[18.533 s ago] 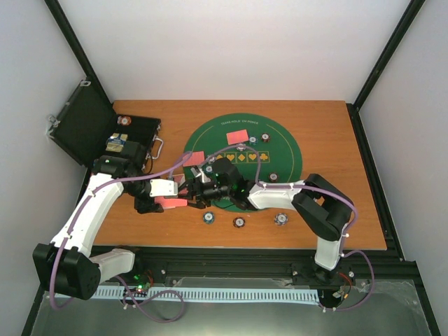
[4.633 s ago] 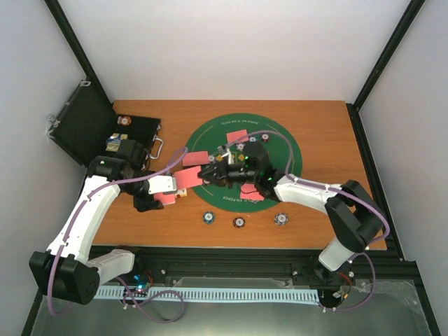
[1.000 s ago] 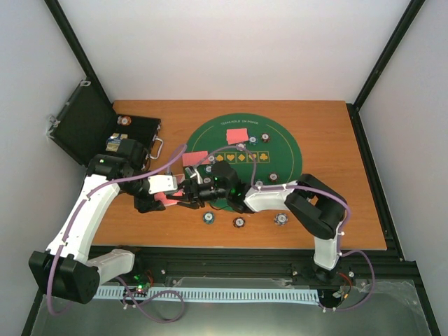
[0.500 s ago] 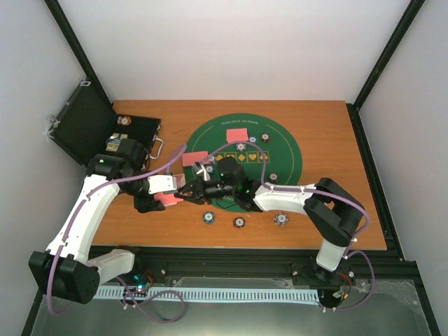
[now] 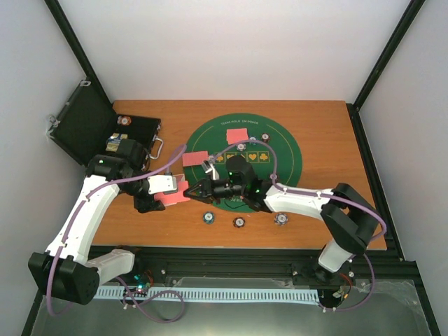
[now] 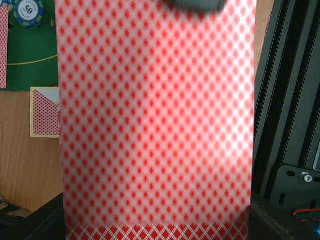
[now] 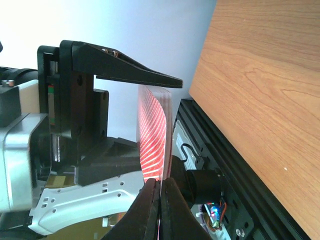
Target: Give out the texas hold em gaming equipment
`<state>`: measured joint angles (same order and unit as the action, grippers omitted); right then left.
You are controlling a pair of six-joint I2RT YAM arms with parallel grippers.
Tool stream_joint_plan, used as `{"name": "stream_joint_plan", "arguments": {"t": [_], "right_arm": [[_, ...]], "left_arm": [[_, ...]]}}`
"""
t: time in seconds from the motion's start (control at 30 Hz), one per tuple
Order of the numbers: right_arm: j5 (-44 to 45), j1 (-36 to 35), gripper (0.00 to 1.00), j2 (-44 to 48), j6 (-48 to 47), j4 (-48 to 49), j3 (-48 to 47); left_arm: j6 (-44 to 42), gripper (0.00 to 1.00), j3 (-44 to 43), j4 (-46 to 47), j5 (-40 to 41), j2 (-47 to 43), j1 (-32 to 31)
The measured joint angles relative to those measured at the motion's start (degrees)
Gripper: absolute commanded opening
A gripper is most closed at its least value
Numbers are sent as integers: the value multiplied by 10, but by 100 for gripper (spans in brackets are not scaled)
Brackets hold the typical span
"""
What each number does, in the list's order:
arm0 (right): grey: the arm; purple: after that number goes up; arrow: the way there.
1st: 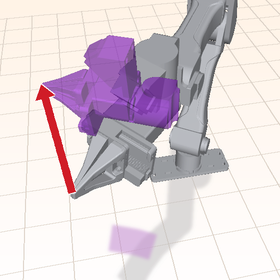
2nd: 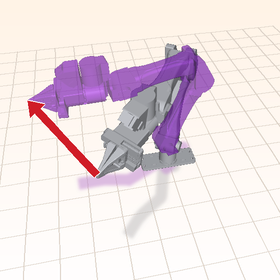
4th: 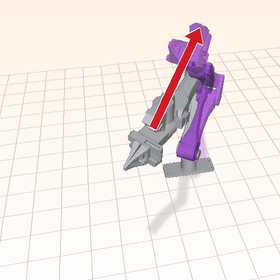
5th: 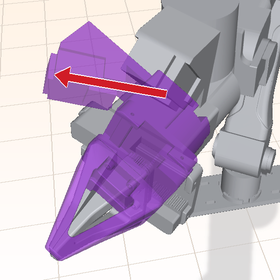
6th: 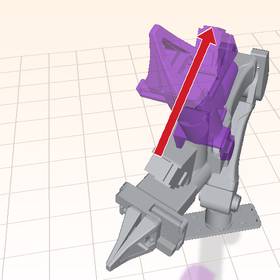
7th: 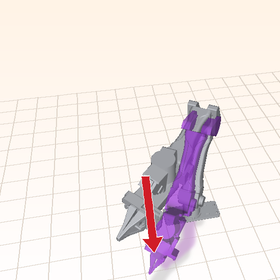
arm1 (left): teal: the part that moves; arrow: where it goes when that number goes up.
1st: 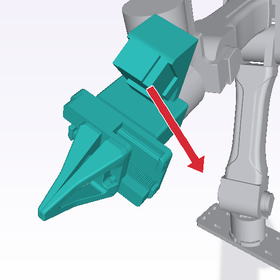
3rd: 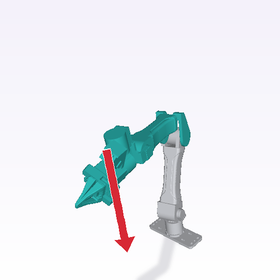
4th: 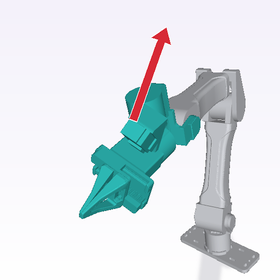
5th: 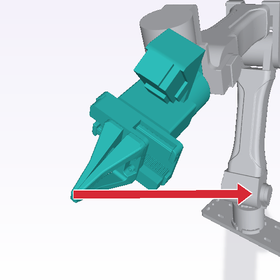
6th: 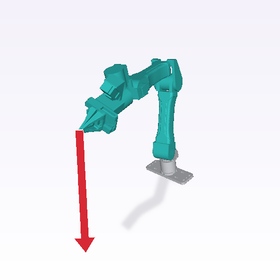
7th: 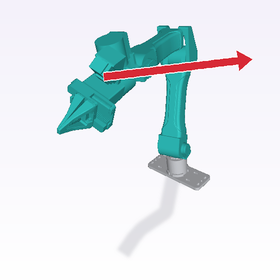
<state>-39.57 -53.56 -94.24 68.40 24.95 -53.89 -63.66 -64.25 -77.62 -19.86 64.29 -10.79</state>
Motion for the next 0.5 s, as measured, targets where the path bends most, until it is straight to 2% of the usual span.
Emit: {"name": "stream_joint_plan", "arguments": {"t": [0.2, 0.37, 0.5], "right_arm": [[-3, 62, 3, 77, -10, -28, 75], [-21, 197, 3, 163, -54, -97, 166], [-45, 314, 3, 192, -121, -182, 203]], "left_arm": [[0, 2, 0, 0, 2, 0, 0], [0, 2, 0, 0, 2, 0, 0], [0, 2, 0, 0, 3, 0, 0]]}}
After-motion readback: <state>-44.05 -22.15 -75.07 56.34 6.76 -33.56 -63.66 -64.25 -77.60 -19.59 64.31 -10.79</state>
